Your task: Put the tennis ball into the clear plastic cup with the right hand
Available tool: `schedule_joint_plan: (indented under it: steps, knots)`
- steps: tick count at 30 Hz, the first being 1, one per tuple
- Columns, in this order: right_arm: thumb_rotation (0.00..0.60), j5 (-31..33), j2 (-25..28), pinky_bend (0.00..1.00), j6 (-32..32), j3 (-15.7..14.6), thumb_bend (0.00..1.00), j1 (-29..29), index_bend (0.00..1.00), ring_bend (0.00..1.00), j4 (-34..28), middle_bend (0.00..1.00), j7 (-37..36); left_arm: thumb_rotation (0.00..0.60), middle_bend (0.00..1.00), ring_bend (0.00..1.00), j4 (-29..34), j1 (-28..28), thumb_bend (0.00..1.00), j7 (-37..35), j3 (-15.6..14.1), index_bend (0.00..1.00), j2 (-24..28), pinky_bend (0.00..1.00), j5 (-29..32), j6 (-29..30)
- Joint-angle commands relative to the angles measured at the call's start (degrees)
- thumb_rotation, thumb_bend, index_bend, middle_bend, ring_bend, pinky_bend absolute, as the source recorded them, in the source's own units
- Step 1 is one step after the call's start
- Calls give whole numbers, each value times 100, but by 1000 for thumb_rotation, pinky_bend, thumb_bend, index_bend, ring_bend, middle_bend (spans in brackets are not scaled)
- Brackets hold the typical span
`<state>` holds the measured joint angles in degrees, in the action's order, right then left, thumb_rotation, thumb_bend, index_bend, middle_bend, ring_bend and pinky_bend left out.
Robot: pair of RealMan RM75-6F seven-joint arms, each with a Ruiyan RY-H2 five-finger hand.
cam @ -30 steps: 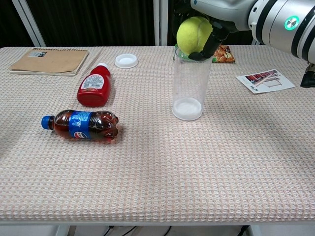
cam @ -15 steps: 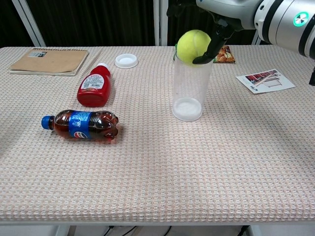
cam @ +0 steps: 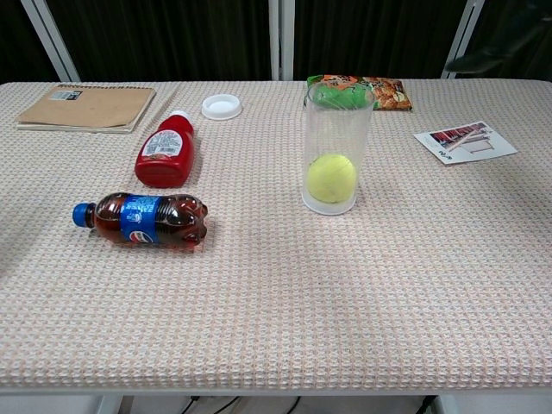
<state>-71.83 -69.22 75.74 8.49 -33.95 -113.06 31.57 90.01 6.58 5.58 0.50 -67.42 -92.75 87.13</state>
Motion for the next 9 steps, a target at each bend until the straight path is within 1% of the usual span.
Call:
schedule_joint_plan:
  steps: [1, 2, 5, 7, 9]
  knots:
    - [600, -820, 729, 19, 820, -1003, 80, 1107, 17, 0, 123, 29, -522, 600, 0, 0, 33, 15, 61, 37, 10, 54, 21, 0, 11, -18]
    - [600, -1020, 746, 1, 1072, -1190, 81, 1382, 1, 0, 338, 6, -675, 600, 0, 0, 39, 22, 61, 45, 17, 54, 24, 0, 23, -28]
    - [600, -1163, 545, 0, 1562, -1460, 84, 1982, 0, 0, 1031, 0, -1069, 600, 0, 0, 46, 38, 62, 81, 28, 53, 23, 0, 66, -74]
    - [600, -1053, 396, 0, 1715, -1474, 94, 2241, 0, 0, 1319, 0, -1366, 600, 0, 0, 52, 52, 62, 122, 34, 53, 20, 0, 97, -113]
    - [600, -969, 241, 0, 1801, -1422, 107, 2439, 0, 0, 1648, 0, -1844, 600, 0, 0, 46, 66, 62, 141, 55, 53, 5, 0, 116, -119]
